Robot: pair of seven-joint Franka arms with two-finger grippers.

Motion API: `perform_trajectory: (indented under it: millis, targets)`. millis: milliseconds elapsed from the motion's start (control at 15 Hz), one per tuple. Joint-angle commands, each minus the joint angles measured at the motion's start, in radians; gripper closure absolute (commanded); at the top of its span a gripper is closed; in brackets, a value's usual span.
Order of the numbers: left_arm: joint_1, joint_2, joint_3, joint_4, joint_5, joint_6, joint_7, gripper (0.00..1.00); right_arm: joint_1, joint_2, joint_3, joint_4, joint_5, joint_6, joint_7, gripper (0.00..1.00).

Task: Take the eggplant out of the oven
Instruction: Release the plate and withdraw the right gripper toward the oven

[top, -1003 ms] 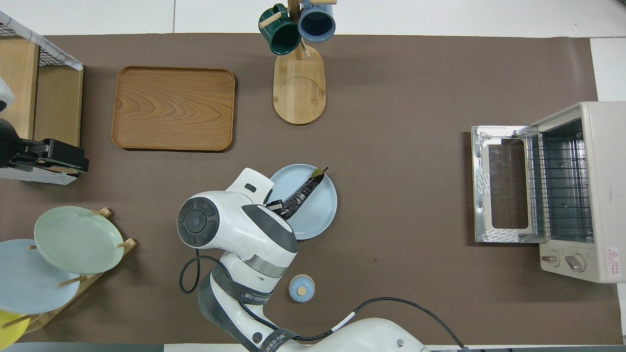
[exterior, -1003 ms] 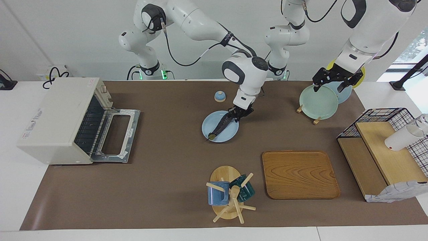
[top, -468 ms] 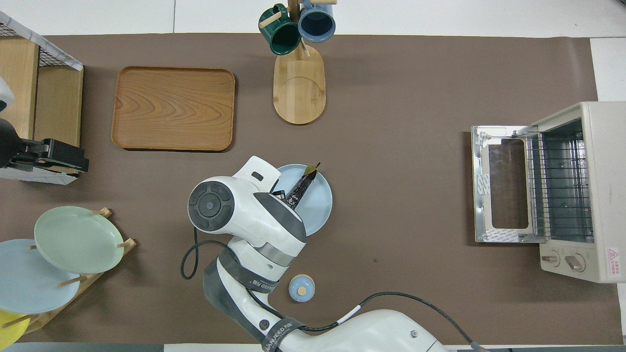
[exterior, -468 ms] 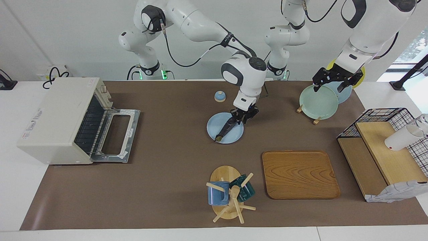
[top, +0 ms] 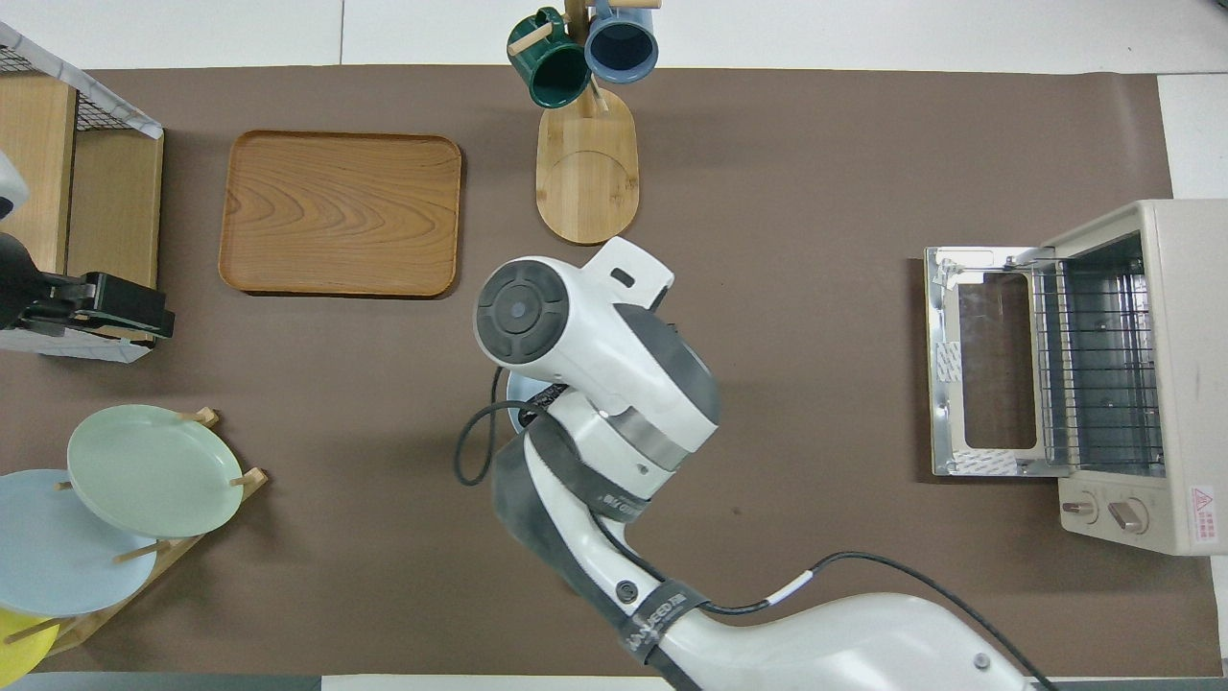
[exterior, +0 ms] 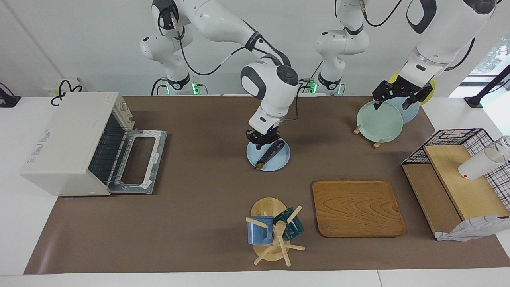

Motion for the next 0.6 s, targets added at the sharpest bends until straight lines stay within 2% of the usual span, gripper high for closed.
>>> perform_trajectory:
  millis: [0,134,401,535]
  targets:
    - [-0.006,-0.015,0.003,-0.013,0.021,0.008,0.001,0.0,-0.119,-0.145,0.01,-0.24,-0.034,0.088,-0.078,1.0]
    - [-0.006,-0.016,0.003,-0.013,0.021,0.007,0.001,0.0,-0.205,-0.162,0.01,-0.311,-0.042,0.104,-0.117,1.0]
    - [-0.006,-0.016,0.003,-0.016,0.021,0.001,0.0,0.0,-0.383,-0.188,0.012,-0.442,-0.076,0.232,-0.252,1.0]
    - [-0.006,-0.016,0.003,-0.013,0.021,0.007,0.0,0.0,-0.413,-0.194,0.01,-0.509,-0.091,0.309,-0.276,1.0]
